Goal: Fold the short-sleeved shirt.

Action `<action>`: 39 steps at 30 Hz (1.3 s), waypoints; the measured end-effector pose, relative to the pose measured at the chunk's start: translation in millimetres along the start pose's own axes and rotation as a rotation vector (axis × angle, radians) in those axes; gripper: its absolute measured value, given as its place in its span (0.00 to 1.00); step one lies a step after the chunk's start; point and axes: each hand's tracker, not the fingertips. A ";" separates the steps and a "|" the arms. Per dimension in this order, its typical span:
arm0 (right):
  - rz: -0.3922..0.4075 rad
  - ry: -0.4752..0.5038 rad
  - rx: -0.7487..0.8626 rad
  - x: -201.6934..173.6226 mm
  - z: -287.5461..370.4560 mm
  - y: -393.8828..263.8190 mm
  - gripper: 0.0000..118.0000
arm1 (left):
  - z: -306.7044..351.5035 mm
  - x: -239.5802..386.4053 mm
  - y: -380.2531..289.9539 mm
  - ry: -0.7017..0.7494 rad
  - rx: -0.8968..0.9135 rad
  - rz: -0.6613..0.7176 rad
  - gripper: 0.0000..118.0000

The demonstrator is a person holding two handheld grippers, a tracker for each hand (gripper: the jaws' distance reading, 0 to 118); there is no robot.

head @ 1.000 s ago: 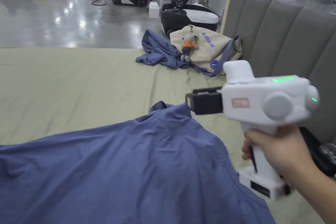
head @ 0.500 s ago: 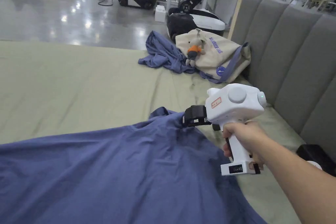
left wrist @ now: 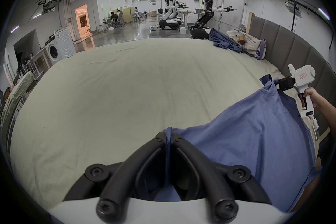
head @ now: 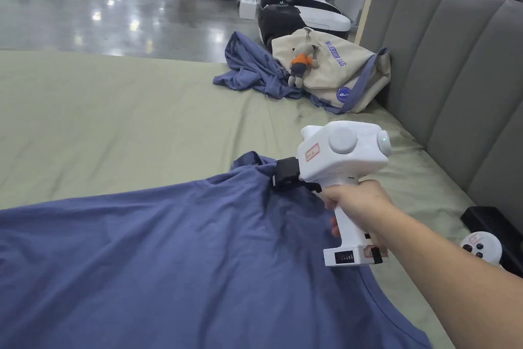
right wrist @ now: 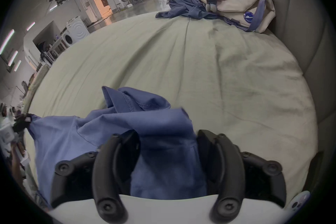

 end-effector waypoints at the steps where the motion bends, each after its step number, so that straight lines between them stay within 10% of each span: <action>1: 0.030 -0.010 0.012 -5.7 1.9 -2.3 0.54 | 0.1 1.2 -1.3 0.000 0.001 0.005 0.05; 5: 0.011 0.054 0.017 -8.4 6.5 0.5 0.08 | -2.4 -0.2 -3.8 0.000 -0.005 0.012 0.05; 25: -0.062 0.250 0.353 -7.0 255.3 57.9 0.06 | 132.2 3.5 96.3 -0.187 0.318 0.179 0.05; 39: 0.013 0.105 0.723 -35.2 515.9 170.3 0.06 | 307.4 7.0 270.6 -0.210 0.594 0.126 0.05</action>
